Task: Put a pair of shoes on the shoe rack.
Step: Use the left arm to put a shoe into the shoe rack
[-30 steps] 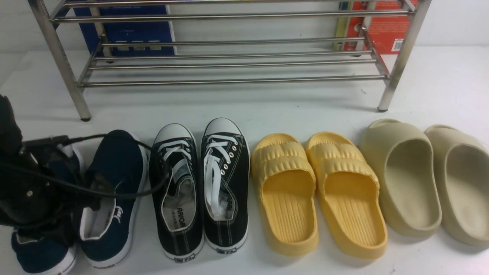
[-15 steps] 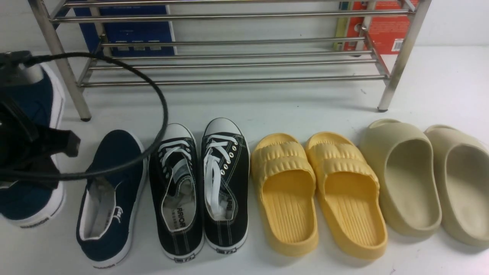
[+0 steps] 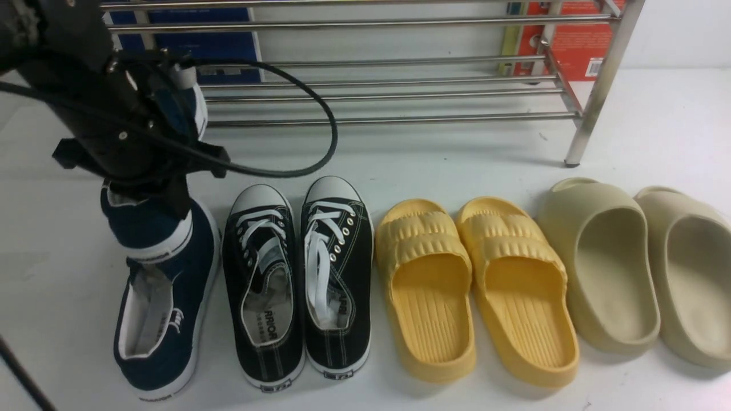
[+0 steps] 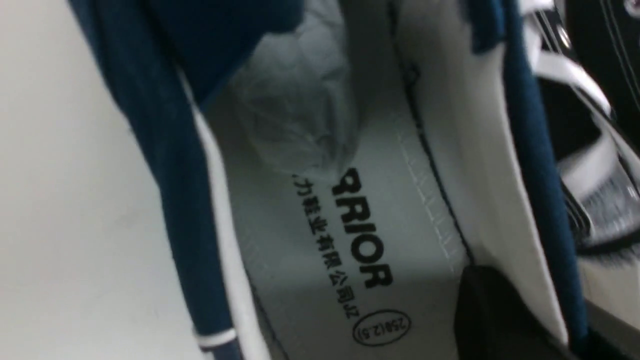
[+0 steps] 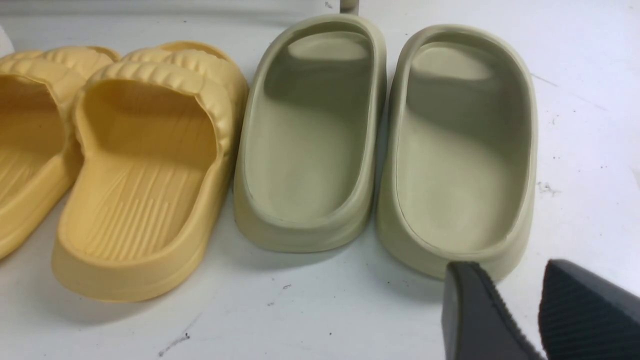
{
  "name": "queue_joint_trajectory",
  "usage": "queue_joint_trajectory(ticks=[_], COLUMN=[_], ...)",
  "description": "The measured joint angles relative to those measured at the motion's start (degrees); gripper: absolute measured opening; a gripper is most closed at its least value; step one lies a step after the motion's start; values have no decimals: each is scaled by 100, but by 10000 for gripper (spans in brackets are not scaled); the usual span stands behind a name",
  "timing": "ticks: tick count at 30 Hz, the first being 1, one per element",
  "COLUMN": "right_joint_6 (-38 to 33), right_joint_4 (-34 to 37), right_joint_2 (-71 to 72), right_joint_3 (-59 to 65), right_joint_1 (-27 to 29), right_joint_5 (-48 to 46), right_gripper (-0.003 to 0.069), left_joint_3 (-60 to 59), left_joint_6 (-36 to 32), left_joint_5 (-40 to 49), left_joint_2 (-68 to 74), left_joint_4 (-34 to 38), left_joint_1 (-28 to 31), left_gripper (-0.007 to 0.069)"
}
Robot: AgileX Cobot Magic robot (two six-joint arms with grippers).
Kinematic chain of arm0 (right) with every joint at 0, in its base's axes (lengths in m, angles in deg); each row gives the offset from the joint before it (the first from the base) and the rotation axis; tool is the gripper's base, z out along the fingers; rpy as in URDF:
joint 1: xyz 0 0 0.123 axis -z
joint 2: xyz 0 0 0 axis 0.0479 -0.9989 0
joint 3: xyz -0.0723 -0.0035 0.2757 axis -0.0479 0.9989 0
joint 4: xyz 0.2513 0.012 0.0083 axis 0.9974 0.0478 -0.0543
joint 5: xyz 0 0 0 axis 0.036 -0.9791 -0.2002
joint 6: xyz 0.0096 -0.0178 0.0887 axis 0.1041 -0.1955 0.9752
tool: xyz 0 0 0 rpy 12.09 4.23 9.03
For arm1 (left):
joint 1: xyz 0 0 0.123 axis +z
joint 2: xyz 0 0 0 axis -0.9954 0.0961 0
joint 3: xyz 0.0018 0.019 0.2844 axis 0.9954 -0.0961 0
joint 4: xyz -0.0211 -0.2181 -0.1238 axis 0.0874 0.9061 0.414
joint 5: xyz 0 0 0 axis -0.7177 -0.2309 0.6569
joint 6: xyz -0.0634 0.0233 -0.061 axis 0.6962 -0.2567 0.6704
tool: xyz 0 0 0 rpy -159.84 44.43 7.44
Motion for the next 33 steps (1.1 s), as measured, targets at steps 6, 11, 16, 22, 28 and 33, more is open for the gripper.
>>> queue_joint_trajectory(ticks=[6,11,16,22,28,33], right_joint_6=[0,0,0,0,0,0], right_joint_4=[0,0,0,0,0,0], right_joint_2=[0,0,0,0,0,0], right_joint_3=[0,0,0,0,0,0], right_joint_1=[0,0,0,0,0,0], right_joint_5=[0,0,0,0,0,0], right_gripper=[239,239,239,239,239,239], left_joint_3=[740,1248,1821,2436,2673,2981], left_joint_6=[-50,-50,-50,-101,-125,-164], left_joint_5=[0,0,16,10,-50,-234], left_joint_2=[712,1183,1677,2115,2329,2553], left_joint_4=[-185,-414,-381,-278,-381,-381], left_joint_1=[0,0,121,422,499,569], left_gripper=[9,9,9,9,9,9])
